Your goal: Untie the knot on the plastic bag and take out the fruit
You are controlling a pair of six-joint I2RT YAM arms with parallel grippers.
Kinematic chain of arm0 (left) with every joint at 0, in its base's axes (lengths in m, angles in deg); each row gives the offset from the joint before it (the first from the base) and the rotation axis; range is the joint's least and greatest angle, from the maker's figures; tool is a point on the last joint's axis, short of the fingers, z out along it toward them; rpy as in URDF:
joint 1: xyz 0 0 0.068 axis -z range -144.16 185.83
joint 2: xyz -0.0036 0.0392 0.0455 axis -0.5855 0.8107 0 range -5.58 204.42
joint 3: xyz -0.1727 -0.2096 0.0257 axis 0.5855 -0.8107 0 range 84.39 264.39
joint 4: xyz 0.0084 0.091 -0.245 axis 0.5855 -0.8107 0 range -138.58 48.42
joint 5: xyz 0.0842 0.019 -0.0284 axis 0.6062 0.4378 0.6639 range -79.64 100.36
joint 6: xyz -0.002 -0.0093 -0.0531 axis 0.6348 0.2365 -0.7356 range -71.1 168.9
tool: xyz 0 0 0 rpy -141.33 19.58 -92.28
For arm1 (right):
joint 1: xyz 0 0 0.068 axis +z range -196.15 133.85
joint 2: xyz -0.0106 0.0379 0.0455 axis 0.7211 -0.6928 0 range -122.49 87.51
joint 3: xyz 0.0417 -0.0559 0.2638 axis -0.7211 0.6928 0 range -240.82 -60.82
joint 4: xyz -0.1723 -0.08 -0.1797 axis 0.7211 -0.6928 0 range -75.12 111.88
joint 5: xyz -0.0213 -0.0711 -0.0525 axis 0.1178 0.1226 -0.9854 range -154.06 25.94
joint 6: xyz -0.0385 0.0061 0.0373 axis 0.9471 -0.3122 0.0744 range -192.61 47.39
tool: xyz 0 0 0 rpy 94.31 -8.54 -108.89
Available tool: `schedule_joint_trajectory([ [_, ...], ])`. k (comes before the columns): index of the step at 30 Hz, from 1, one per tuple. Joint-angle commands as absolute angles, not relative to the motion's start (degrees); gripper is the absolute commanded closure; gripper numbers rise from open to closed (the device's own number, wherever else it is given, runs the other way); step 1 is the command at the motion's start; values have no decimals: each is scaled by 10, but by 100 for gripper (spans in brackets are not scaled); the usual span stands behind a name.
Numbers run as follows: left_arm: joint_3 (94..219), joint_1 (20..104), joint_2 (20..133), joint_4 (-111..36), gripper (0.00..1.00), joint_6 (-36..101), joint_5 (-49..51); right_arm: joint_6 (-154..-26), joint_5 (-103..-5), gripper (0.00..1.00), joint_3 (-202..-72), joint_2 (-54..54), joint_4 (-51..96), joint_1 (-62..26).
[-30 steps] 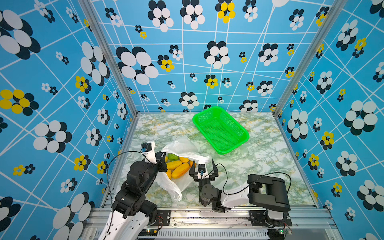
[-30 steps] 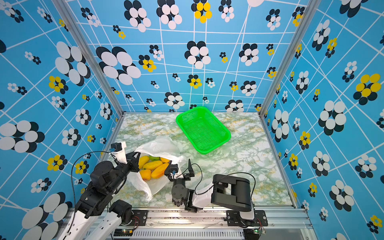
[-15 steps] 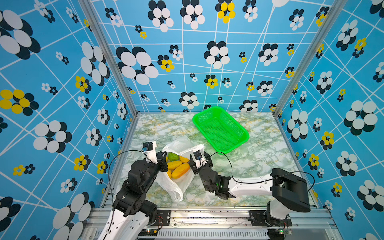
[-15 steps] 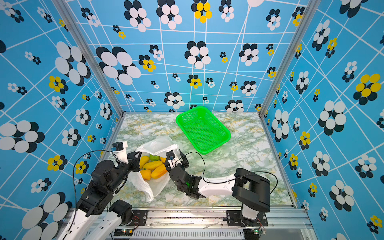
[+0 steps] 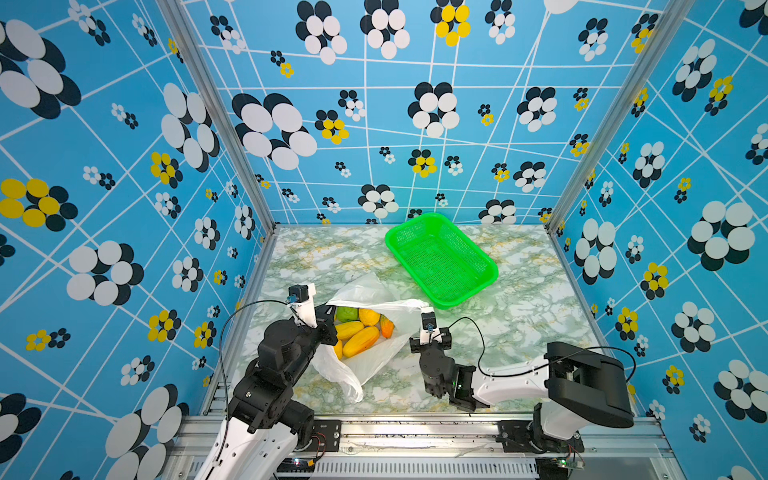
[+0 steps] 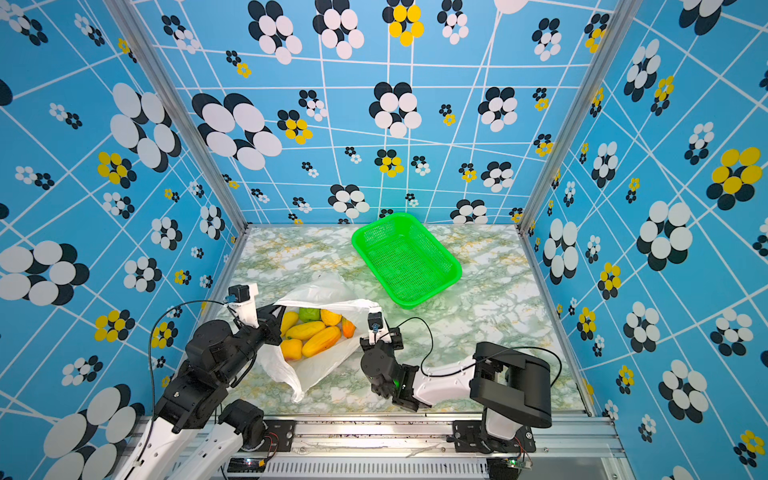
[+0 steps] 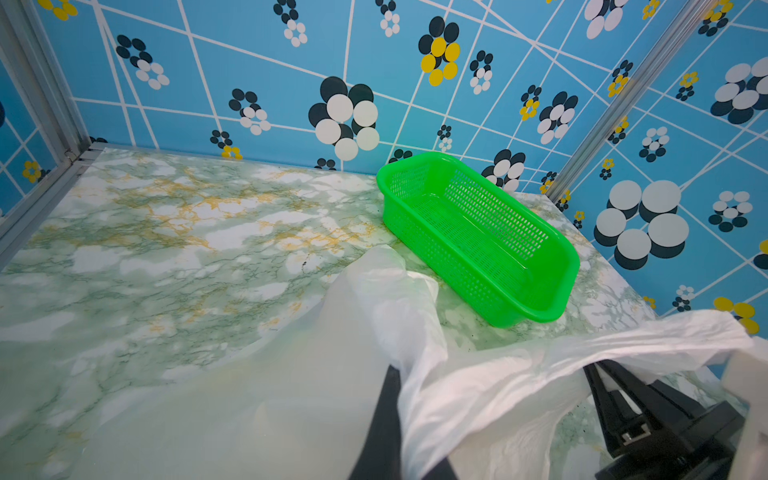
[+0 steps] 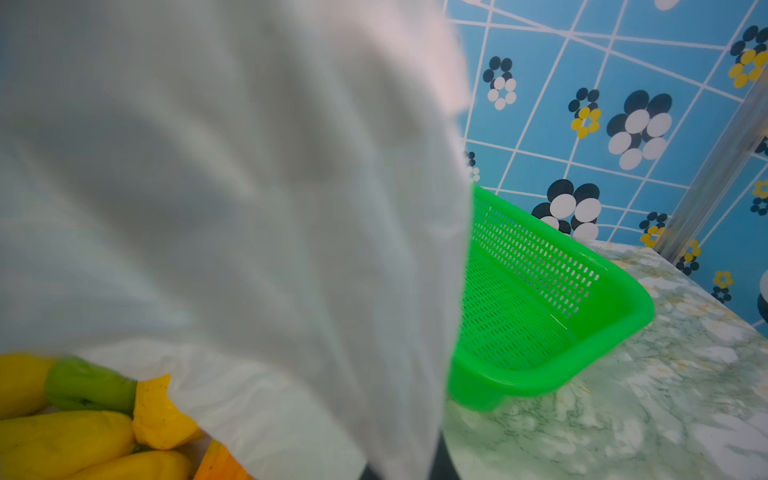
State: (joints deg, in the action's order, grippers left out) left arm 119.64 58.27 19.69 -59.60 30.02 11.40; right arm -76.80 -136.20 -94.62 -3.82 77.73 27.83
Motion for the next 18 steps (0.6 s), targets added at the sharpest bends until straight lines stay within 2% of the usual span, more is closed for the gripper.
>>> schedule_joint_trajectory([
  [1,1195,581,192,-585,100,296,143,-820,-1442,100,-928,-18,789,296],
  [3,1200,581,193,-590,100,296,149,-822,-1443,100,-942,-18,766,315],
  [5,1202,581,196,-589,100,298,147,-790,-1428,69,-959,-23,758,328],
  [7,1197,581,196,-582,100,298,136,-718,-1400,42,-959,-25,801,344],
  [9,1194,581,197,-575,100,298,124,-653,-1353,24,-947,-16,852,368],
  [10,1194,581,198,-575,100,298,121,-642,-1329,20,-943,-7,853,378],
  [13,1199,581,203,-578,100,298,123,-668,-1226,21,-940,46,753,399],
  [18,1199,582,213,-576,100,300,119,-717,-1041,33,-905,171,605,401],
])
